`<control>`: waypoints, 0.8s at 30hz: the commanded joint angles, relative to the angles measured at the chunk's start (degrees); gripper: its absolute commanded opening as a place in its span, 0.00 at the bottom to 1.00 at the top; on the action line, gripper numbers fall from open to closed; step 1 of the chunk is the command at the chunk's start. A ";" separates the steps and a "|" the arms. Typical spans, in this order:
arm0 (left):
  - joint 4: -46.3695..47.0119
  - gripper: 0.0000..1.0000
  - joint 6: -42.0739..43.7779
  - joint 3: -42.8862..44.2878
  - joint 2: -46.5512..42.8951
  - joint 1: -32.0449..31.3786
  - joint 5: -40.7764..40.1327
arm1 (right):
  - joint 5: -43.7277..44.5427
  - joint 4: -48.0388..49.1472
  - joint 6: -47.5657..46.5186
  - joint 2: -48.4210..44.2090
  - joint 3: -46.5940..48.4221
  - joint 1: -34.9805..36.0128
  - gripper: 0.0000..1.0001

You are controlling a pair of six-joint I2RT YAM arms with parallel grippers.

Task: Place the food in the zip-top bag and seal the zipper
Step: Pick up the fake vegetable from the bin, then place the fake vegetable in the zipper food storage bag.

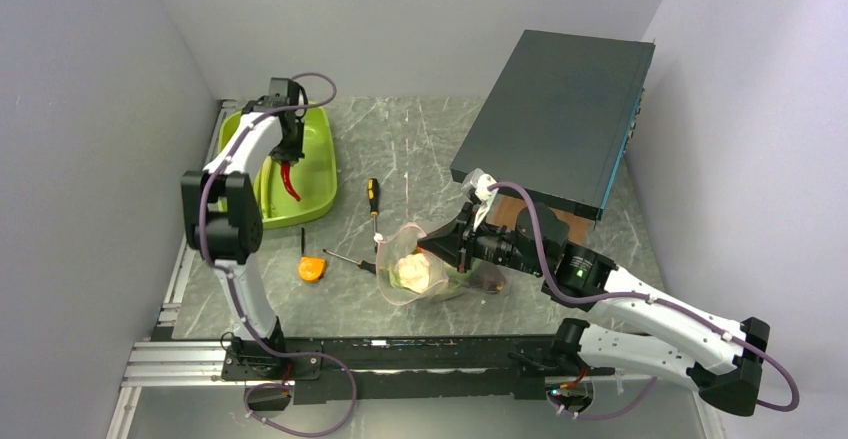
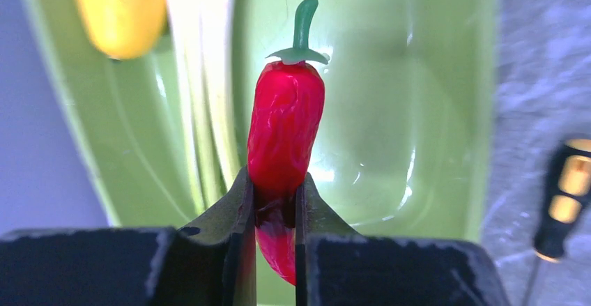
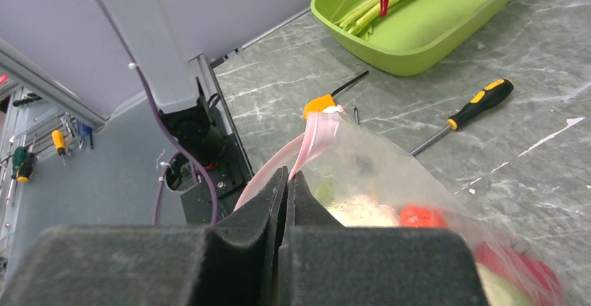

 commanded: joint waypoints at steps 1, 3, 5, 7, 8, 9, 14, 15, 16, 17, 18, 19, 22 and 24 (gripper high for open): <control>5.06 0.00 -0.11 -2.25 -15.31 -3.80 -2.85 | 2.56 4.60 0.70 -0.09 1.95 0.02 0.00; 9.14 0.00 -2.91 -6.40 -23.07 -4.85 1.49 | 3.39 4.26 1.09 0.36 2.56 0.02 0.00; 14.95 0.00 -6.42 -14.17 -32.68 -4.93 9.51 | 5.23 4.34 2.37 0.68 3.20 0.04 0.00; 23.79 0.00 -10.27 -22.99 -43.29 -4.96 18.12 | 8.31 2.69 4.53 1.73 4.70 0.00 0.00; 29.26 0.00 -12.40 -27.37 -50.27 -5.00 22.49 | 10.01 0.68 5.54 2.46 5.77 -0.05 0.00; 34.52 0.00 -15.52 -31.93 -55.05 -5.19 26.44 | 12.06 -1.22 6.77 3.25 7.18 -0.05 0.00; 56.26 0.00 -25.71 -48.12 -69.39 -11.37 35.04 | 14.26 -2.80 11.38 4.36 9.15 -0.12 0.00; 59.36 0.00 -26.30 -50.24 -70.91 -13.45 34.63 | 14.38 -2.90 12.29 4.43 9.41 -0.16 0.00; 62.13 0.00 -26.53 -51.79 -72.45 -16.62 33.80 | 14.44 -2.94 13.01 4.46 9.68 -0.14 0.00; 64.14 0.00 -26.51 -53.39 -73.78 -19.20 32.74 | 14.52 -3.03 13.90 4.46 10.02 -0.14 0.00; 66.92 0.00 -26.23 -55.03 -74.82 -21.81 31.74 | 14.68 -3.10 14.65 4.40 10.28 -0.14 0.00; 69.32 0.00 -25.85 -57.16 -75.49 -24.49 30.54 | 14.93 -3.11 15.45 4.45 10.57 -0.15 0.00; 70.30 0.00 -20.84 -58.55 -74.90 -33.68 24.72 | 15.11 -3.05 17.35 4.32 11.65 -0.25 0.00; 70.27 0.00 -16.75 -58.82 -73.41 -39.66 18.87 | 14.65 -2.68 18.33 4.24 12.22 -0.31 0.00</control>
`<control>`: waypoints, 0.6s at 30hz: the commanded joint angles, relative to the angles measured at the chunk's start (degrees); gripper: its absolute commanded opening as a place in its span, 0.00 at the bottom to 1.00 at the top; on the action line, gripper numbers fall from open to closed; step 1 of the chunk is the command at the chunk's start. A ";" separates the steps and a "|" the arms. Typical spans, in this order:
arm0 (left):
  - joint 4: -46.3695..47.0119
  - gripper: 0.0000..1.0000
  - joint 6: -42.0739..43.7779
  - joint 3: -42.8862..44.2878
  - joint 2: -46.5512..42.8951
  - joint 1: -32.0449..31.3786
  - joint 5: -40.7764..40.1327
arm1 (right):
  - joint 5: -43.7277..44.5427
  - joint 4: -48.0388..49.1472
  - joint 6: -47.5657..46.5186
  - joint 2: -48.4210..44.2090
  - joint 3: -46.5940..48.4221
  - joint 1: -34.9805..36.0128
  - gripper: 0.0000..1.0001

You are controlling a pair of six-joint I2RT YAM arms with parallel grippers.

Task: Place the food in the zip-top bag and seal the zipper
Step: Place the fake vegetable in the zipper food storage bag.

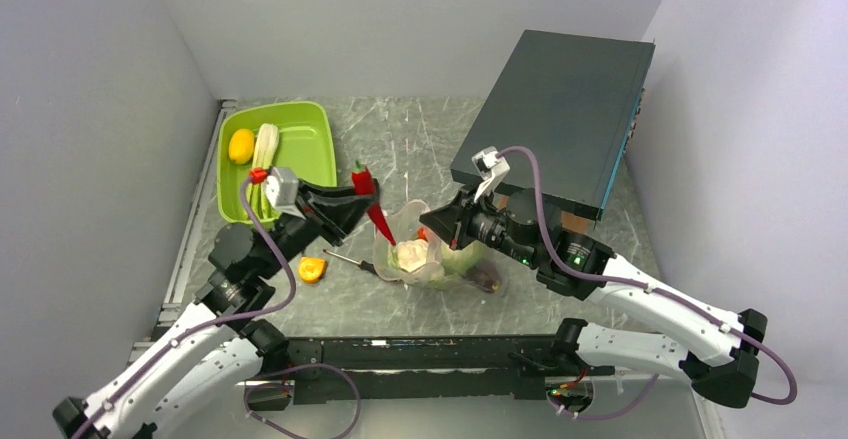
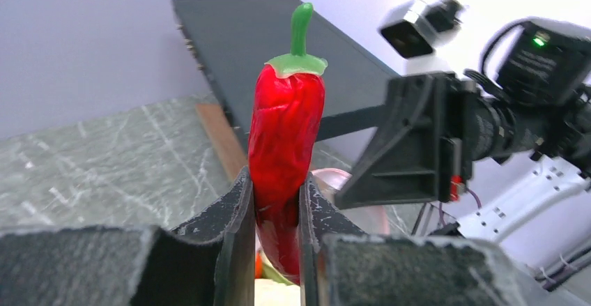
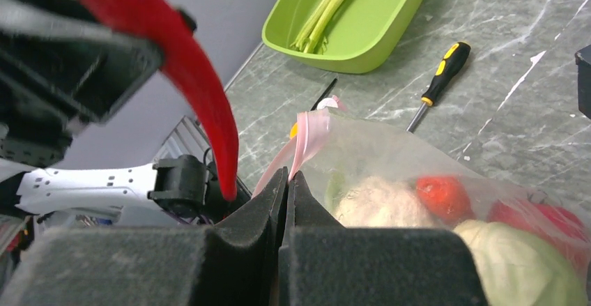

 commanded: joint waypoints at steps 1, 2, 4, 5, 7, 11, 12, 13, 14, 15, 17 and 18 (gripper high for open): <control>9.81 0.00 7.27 -0.33 1.81 -11.10 -11.56 | 0.51 4.26 4.50 -0.60 4.75 -0.32 0.00; 12.23 0.00 8.63 -1.27 2.39 -13.28 -13.84 | 0.07 4.60 4.85 -0.79 4.93 -0.43 0.00; 19.81 0.02 10.87 -4.30 3.87 -16.82 -18.73 | -0.55 5.31 5.55 -1.05 5.08 -0.41 0.00; 23.75 0.03 11.93 -5.71 4.96 -18.48 -20.38 | -0.76 5.52 5.82 -1.10 5.05 -0.40 0.00; 30.55 0.04 15.02 -8.00 7.61 -22.01 -24.32 | -1.16 6.06 6.44 -1.32 5.04 -0.42 0.00; 42.18 0.05 22.15 -11.00 13.27 -27.26 -32.13 | -1.39 6.72 7.26 -1.85 4.50 -0.52 0.00; 43.69 0.05 22.75 -11.22 14.33 -27.69 -33.06 | -1.37 6.72 7.43 -2.10 4.41 -0.54 0.00; 44.57 0.05 22.78 -11.29 15.32 -27.92 -33.63 | -1.46 6.86 7.55 -2.33 4.26 -0.52 0.00; 44.91 0.07 22.12 -11.12 16.12 -27.95 -33.90 | -1.47 6.90 7.62 -2.53 4.11 -0.59 0.00; 44.65 0.10 21.47 -10.87 16.79 -27.96 -33.80 | -1.42 6.90 7.67 -2.72 3.94 -0.60 0.00; 43.16 0.28 19.79 -10.19 17.80 -27.95 -33.27 | -1.16 6.90 7.67 -3.31 3.59 -0.60 0.00; 41.68 0.39 18.85 -9.91 17.89 -28.09 -33.25 | -0.97 6.96 7.63 -3.67 3.42 -0.67 0.00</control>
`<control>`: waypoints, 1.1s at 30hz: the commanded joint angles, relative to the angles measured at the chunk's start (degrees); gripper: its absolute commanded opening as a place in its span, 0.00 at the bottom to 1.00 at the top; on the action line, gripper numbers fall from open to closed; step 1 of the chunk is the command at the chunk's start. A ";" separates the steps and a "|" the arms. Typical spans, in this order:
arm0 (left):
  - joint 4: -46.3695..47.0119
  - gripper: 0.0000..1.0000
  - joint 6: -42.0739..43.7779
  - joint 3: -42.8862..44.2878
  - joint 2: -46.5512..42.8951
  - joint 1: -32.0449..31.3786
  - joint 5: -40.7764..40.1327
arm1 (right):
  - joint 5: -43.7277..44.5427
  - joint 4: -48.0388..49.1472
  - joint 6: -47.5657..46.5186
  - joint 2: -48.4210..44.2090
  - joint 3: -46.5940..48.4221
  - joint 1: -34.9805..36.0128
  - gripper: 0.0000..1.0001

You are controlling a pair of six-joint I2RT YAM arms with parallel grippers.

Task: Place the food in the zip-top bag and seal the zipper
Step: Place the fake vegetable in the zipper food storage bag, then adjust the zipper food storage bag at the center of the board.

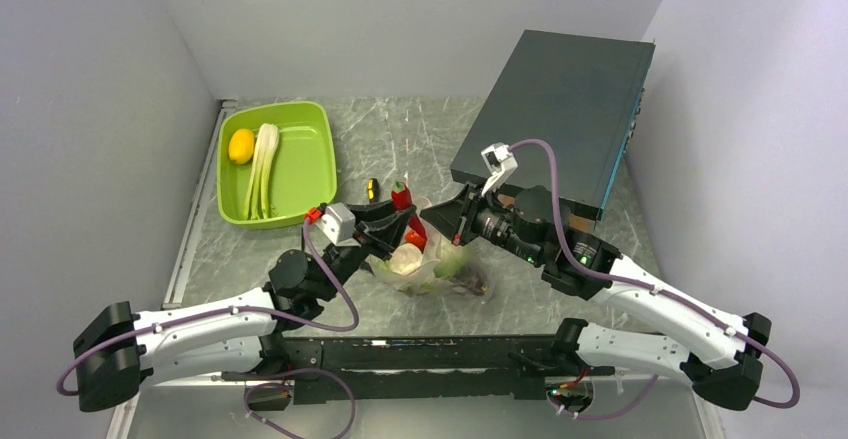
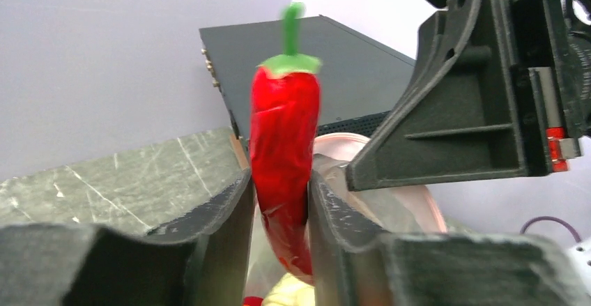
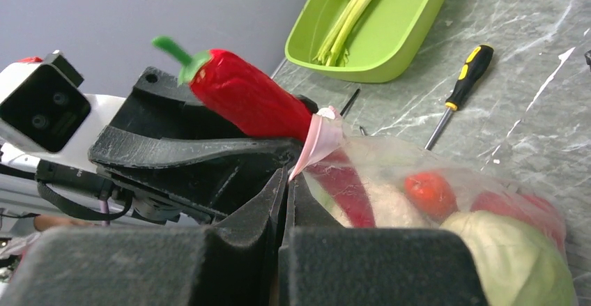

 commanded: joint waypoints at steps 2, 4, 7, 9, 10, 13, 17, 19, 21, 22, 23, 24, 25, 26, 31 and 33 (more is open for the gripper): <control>1.23 0.53 -2.81 2.05 -0.22 -0.36 -3.49 | -0.28 6.57 1.33 -3.54 1.69 -0.31 0.00; -2.96 0.60 -4.73 1.96 -2.24 -0.40 -3.68 | -0.11 6.32 1.13 -4.08 1.45 -0.43 0.00; -11.58 0.65 -7.45 3.64 -4.64 -0.36 -3.53 | 0.37 6.03 0.66 -4.60 1.03 -0.52 0.00; -18.48 0.66 -9.43 5.86 -5.76 -0.35 -2.92 | 0.76 5.47 0.27 -4.91 0.91 -0.52 0.00; -22.93 0.67 -10.33 6.86 -6.28 -0.35 -2.22 | 0.88 5.30 0.09 -5.08 0.86 -0.54 0.00; -35.86 0.68 -15.00 11.00 -7.78 -0.35 -2.69 | 1.36 4.73 -0.41 -5.49 0.61 -0.70 0.00; -50.83 0.67 -21.83 16.74 -10.33 -0.35 -1.77 | 1.96 4.53 -0.89 -6.07 -0.51 -0.73 0.00; -60.27 0.64 -26.09 19.61 -11.64 -0.39 -3.78 | 1.94 4.17 -1.37 -5.83 -0.81 -0.78 0.00; -67.85 0.63 -29.74 21.35 -13.13 -0.35 -4.71 | 1.77 3.96 -1.86 -5.62 -0.86 -0.83 0.00; -70.71 0.63 -31.75 21.64 -13.88 -0.36 -5.08 | 1.36 3.99 -2.03 -5.42 -0.86 -0.83 0.00; -73.08 0.62 -33.63 21.62 -14.64 -0.37 -5.22 | 0.92 4.08 -2.33 -5.26 -0.86 -0.99 0.00; -75.06 0.62 -35.34 21.42 -15.21 -0.37 -5.05 | 0.53 4.05 -2.56 -5.01 -0.74 -0.98 0.00; -76.72 0.62 -36.63 21.08 -16.14 -0.35 -4.67 | 0.15 3.87 -2.78 -4.74 -0.50 -0.95 0.00; -77.80 0.62 -37.84 20.59 -16.78 -0.35 -4.22 | -0.26 3.61 -2.91 -4.41 -0.22 -1.01 0.00; -75.97 0.60 -41.44 15.95 -18.62 -0.40 -2.54 | -1.55 4.23 -3.07 -3.95 -0.51 -1.10 0.00; -73.78 0.59 -41.65 14.63 -18.37 -0.35 -1.87 | -1.83 3.73 -3.12 -3.45 -0.14 -1.12 0.00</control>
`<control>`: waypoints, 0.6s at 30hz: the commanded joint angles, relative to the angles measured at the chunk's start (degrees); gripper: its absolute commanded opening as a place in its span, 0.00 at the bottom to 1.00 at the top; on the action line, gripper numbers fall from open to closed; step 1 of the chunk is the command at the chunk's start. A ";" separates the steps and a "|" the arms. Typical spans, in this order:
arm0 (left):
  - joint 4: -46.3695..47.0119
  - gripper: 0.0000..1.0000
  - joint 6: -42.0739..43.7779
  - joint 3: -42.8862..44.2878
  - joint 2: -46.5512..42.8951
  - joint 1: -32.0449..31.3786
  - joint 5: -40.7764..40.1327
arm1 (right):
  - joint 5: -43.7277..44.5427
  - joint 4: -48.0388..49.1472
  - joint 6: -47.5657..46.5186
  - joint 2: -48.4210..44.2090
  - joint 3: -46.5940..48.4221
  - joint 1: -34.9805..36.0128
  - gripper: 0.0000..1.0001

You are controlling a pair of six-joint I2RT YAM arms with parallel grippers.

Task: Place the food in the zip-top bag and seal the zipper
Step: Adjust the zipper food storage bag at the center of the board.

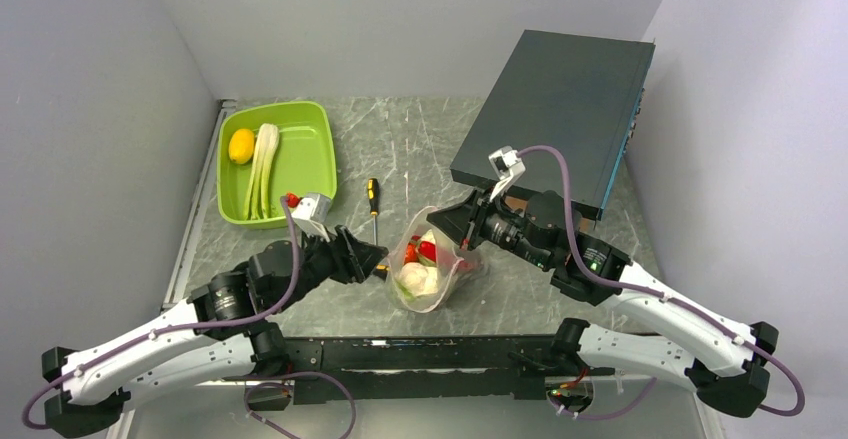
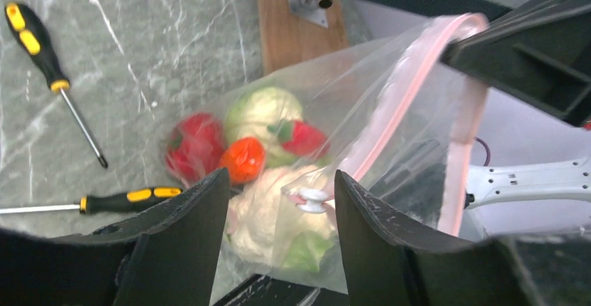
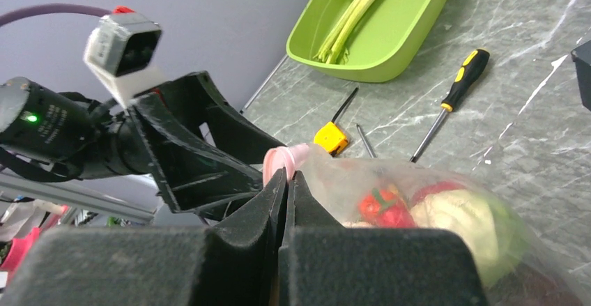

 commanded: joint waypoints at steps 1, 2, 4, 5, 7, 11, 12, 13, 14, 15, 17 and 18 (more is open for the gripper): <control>1.47 0.59 -3.85 -2.72 0.33 -0.27 2.07 | -1.47 4.31 -0.77 0.50 1.62 -0.33 0.00; 2.38 0.58 -3.53 -2.95 0.92 -0.32 2.47 | -1.68 4.25 -0.68 0.59 1.61 -0.33 0.00; 2.81 0.57 -3.29 -2.19 2.60 -0.28 3.33 | -1.92 4.56 -0.50 0.83 1.48 -0.30 0.00; 2.46 0.56 -3.20 -1.47 3.55 -0.28 4.01 | -1.95 4.40 -0.41 0.99 1.59 -0.33 0.00; 1.11 0.55 -2.99 0.06 5.12 -0.31 4.38 | -2.13 4.04 -0.60 1.21 2.10 -0.31 0.00; -1.14 0.55 -1.03 1.25 5.31 -0.24 3.81 | -2.93 3.18 -3.38 1.61 2.76 -0.29 0.00; -0.65 0.55 0.23 1.03 4.12 -0.27 4.15 | -2.91 2.43 -4.87 1.72 3.34 -0.32 0.00; 0.39 0.55 2.16 0.61 2.66 -0.35 4.74 | -2.97 1.54 -6.05 1.77 3.86 -0.28 0.00; 1.74 0.56 5.63 0.06 1.24 -0.29 5.83 | -2.91 0.57 -7.50 1.83 4.34 -0.25 0.00; 3.16 0.57 9.13 -0.53 -0.33 -0.28 7.03 | -2.97 -0.43 -8.80 1.85 4.75 -0.25 0.00; 5.50 0.61 16.97 -1.66 -3.02 -0.28 9.48 | -2.98 -2.30 -11.00 1.86 5.62 -0.31 0.00; 6.77 0.62 23.48 -2.26 -4.12 -0.28 12.36 | -2.79 -3.46 -11.96 2.02 6.26 -0.30 0.00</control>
